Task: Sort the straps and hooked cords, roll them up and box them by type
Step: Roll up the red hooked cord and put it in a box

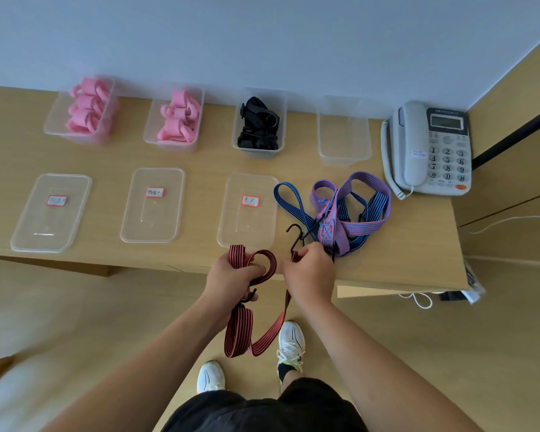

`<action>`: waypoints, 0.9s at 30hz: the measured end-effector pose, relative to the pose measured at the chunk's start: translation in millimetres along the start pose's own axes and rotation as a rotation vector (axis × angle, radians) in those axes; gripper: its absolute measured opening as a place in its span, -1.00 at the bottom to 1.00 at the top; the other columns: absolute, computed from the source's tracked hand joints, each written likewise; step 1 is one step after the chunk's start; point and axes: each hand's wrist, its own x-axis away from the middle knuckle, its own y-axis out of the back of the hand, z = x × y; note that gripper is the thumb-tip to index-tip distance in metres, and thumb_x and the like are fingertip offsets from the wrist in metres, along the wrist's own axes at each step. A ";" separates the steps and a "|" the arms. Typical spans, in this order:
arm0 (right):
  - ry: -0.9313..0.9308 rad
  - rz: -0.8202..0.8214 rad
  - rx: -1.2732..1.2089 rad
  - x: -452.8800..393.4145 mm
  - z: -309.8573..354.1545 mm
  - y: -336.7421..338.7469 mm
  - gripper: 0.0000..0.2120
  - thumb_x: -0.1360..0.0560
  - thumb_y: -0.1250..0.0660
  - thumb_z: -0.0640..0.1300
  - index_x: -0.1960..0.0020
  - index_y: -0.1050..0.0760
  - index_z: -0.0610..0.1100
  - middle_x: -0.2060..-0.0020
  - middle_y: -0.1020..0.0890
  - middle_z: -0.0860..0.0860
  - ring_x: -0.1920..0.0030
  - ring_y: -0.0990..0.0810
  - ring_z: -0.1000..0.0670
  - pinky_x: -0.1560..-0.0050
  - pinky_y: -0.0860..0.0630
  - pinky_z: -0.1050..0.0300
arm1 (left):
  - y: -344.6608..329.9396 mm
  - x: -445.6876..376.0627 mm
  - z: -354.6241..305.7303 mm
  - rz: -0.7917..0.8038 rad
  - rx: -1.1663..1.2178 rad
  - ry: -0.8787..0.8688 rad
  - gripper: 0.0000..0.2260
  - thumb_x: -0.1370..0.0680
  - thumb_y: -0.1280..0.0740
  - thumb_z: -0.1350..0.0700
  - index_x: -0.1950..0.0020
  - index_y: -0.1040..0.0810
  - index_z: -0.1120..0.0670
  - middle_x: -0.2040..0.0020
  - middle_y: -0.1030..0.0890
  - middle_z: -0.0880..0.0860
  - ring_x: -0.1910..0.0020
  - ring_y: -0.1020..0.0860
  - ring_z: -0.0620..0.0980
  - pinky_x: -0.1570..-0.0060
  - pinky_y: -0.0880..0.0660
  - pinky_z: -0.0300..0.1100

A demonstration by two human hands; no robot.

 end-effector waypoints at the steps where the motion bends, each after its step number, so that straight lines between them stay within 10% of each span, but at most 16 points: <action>1: 0.002 -0.010 -0.024 1.4 -1.5 0.9 -0.76 -0.40 -0.43 -0.17 0.02 -0.42 -0.14 0.08 -0.61 -0.09 0.03 -0.56 -0.18 0.16 -0.37 0.06 | -2.0 -0.6 0.5 0.003 -0.010 0.002 -0.77 -0.48 -0.49 0.28 -0.08 -0.54 0.27 0.24 -0.52 0.14 0.53 -0.34 -0.05 0.35 -0.53 -0.11; 8: 0.156 -0.077 -0.042 2.4 -19.9 1.0 -0.90 -0.42 -0.41 -0.19 0.07 -0.62 -0.14 0.19 -0.57 -0.12 0.18 -0.45 -0.10 0.23 -0.19 0.11 | -22.3 -0.4 -4.9 0.063 -0.020 -0.011 -0.83 -0.48 -0.49 0.27 0.00 -0.54 0.20 0.28 -0.48 0.10 0.55 -0.34 -0.08 0.39 -0.51 -0.15; 27: 0.202 -0.205 -0.273 4.3 -29.6 18.8 -0.80 -0.37 -0.59 -0.11 0.06 -0.66 -0.12 0.27 -0.65 0.00 0.23 -0.59 -0.01 0.12 -0.54 0.05 | -40.6 -8.1 -32.8 0.122 -0.039 -0.072 -0.79 -0.56 -0.34 0.36 -0.18 -0.61 0.28 -0.13 -0.69 0.14 0.58 -0.47 -0.21 0.43 -0.51 -0.18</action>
